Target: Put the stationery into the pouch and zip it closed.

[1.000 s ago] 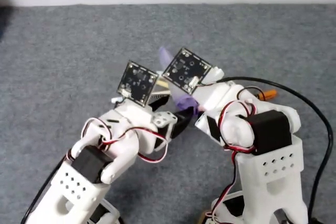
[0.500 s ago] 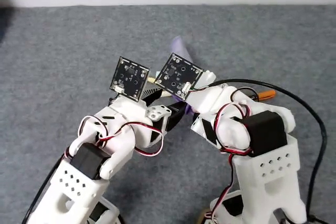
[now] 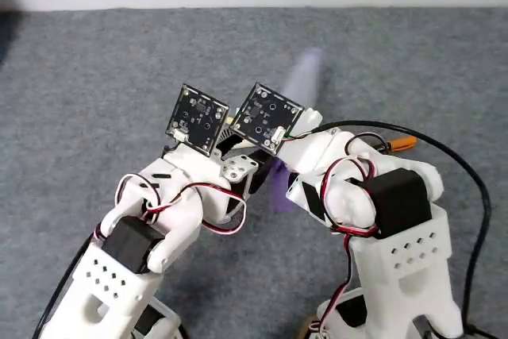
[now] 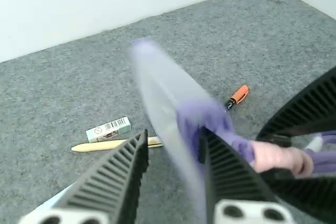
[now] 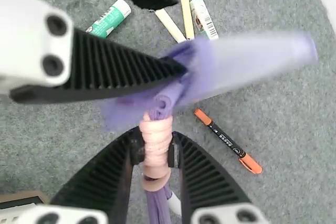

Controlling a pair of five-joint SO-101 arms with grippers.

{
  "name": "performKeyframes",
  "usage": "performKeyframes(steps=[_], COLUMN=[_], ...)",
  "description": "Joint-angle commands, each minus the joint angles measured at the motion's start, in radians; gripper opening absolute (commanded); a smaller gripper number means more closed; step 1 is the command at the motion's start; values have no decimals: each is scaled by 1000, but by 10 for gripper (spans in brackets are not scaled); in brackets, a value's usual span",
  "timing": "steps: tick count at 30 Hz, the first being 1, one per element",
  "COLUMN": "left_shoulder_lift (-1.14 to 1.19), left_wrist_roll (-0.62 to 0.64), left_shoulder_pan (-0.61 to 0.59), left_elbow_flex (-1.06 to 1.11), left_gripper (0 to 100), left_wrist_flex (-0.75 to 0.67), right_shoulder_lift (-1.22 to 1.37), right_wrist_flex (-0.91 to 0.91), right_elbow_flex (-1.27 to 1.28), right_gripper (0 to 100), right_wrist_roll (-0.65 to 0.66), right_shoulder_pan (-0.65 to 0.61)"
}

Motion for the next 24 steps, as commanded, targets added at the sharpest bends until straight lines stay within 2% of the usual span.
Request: performKeyframes(steps=[1, 10, 16, 24], left_shoulder_lift=[-3, 6, 3, -5], left_wrist_roll=[-17, -17, -17, -17], left_shoulder_pan=[-3, -2, -15, -187], left_elbow_flex=[-71, -61, 27, -15], left_gripper=[148, 152, 152, 152], left_wrist_flex=[-20, -21, -28, -20], right_shoulder_lift=[-12, -22, -22, -22], right_wrist_flex=[39, 38, 36, 35], right_elbow_flex=[-38, 15, 14, 14], right_gripper=[9, 9, 9, 9], right_wrist_roll=[11, 11, 11, 11], right_shoulder_pan=[-12, -15, -12, -10])
